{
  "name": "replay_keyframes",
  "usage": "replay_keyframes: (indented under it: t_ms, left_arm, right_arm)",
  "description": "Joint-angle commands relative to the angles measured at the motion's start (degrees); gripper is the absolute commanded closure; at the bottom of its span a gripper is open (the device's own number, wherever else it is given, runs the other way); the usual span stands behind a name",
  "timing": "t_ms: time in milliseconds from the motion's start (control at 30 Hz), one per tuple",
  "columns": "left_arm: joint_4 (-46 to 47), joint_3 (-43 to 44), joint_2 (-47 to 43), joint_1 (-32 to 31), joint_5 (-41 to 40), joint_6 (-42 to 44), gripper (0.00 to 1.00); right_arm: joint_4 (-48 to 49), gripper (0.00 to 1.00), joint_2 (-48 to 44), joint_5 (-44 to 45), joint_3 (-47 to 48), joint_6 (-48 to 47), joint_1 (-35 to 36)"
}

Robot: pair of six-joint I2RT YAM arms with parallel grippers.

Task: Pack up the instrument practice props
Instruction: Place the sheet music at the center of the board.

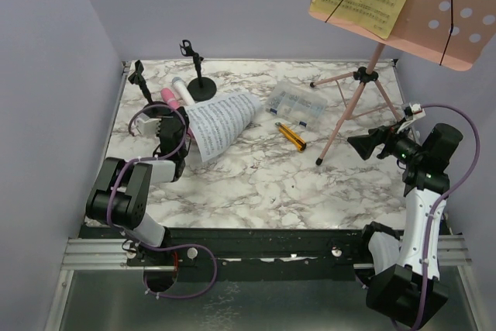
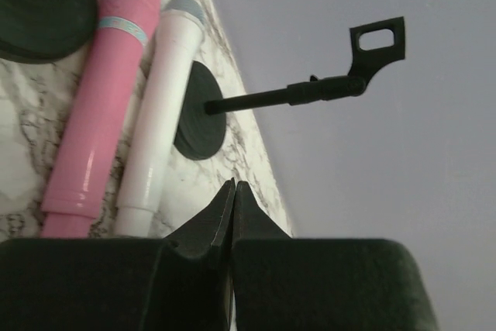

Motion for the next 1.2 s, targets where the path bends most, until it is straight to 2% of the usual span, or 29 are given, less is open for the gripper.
replay_keyframes:
  t_ms: [0,400,667,800,933,1033,1167]
  left_arm:
    - [-1.65,-2.58,-1.81,0.89,-8.65,1.76,1.00]
    - [-6.28,-10.14,-8.00,3.48,-13.32,5.53,1.00]
    - [-8.60,-13.85,-11.51,6.01,-13.42,8.61,1.00]
    - [-10.31,-14.74,-14.13,8.31,-10.71,10.30,1.00]
    - [-10.36,-13.33,-11.14,8.33,-4.02,9.01,1.00]
    - [-9.77,-11.51,-7.41,8.08,-1.51,5.57,1.00]
    - [-9.19,-7.32,-2.62,5.95,0.39,5.10,1.00]
  right_arm:
    - [0.63,0.00,-1.07,-0.29,-0.91,-1.66,-0.22]
    - [0.43,0.00,-1.41,-1.01,-0.97,-1.66,-0.21]
    - [0.22,0.00,-1.85,-1.08,-1.00,-1.75,-0.23]
    - [0.28,0.00,-2.03,-1.23,-1.09,-1.75,-0.26]
    - [0.49,0.00,-2.03,-1.55,-1.08,-1.62,-0.20]
    - [0.29,0.00,-2.10,-1.46,-1.08,-1.75,-0.20]
    - [0.23,0.00,-2.22,-1.18,-1.08,-1.84,-0.22]
